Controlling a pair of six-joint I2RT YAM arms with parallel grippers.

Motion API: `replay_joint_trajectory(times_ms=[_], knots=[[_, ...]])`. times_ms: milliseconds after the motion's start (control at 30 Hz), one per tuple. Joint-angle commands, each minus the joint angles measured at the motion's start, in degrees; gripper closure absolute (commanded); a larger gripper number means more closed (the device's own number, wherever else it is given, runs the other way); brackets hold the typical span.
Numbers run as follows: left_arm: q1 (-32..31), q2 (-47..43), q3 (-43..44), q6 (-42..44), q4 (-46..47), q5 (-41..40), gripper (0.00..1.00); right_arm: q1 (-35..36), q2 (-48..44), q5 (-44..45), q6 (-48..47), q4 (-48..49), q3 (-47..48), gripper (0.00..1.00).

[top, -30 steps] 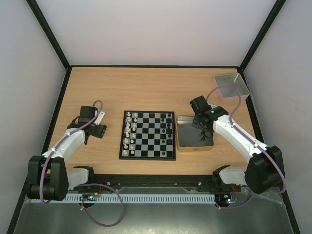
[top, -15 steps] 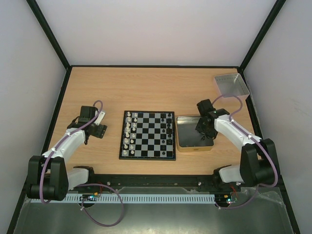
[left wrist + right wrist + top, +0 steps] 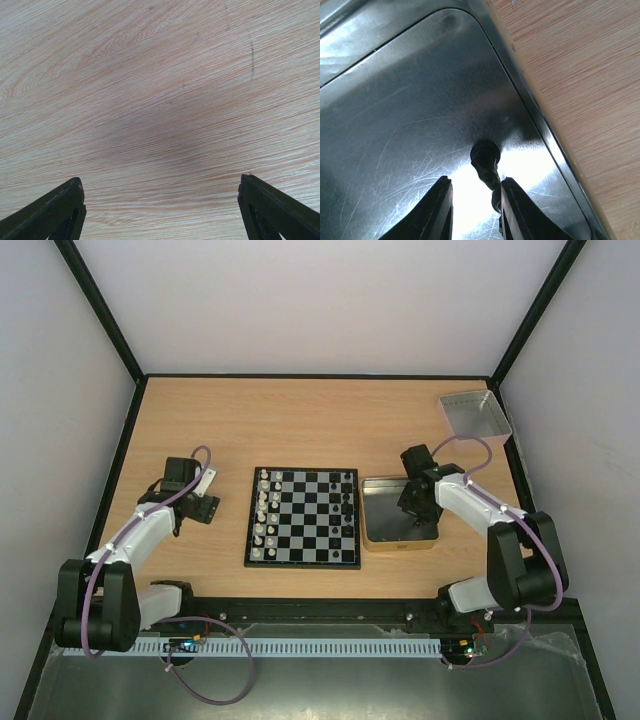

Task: Set up the chess pieces on the board
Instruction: Pick up the chess piece from the storage box.

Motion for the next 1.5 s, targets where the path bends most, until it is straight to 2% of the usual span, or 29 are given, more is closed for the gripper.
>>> replay_joint_trajectory(times_ms=[0, 200, 500, 600, 900, 1100, 1233, 1467], knots=[[-0.27, 0.02, -0.62, -0.06, 0.02, 0.46, 0.16, -0.43, 1.05, 1.24, 0.43, 1.25, -0.51, 0.75], [-0.27, 0.09, -0.59, -0.06, 0.04, 0.46, 0.17, -0.82, 1.99, 1.97, 0.46, 2.16, -0.60, 0.82], [-0.27, 0.11, -0.60, -0.04, 0.02, 0.55, 0.17, -0.90, 4.43, 1.47, 0.68, 3.87, -0.55, 0.83], [-0.27, 0.05, -0.59, -0.04, 0.06, 0.55, 0.17, -0.93, 5.05, 1.22, 0.93, 4.19, -0.39, 0.87], [-0.27, 0.16, -0.66, -0.06, 0.11, 0.55, 0.17, -0.97, 4.36, 2.69, 0.81, 3.54, 0.24, 0.97], [-0.27, 0.12, -0.64, -0.06, 0.19, 0.55, 0.16, -0.10, 1.06, 4.51, -0.12, 1.59, 1.40, 0.98], [-0.35, 0.38, -0.58, -0.15, 0.19, 0.46, 0.16, 4.92, -1.73, 6.70, 0.14, -2.56, 4.25, 0.98], [-0.53, 0.60, -0.62, -0.15, 0.20, -0.30, 0.16, 22.59, -5.51, 9.41, 4.32, -11.28, 9.50, 0.98]])
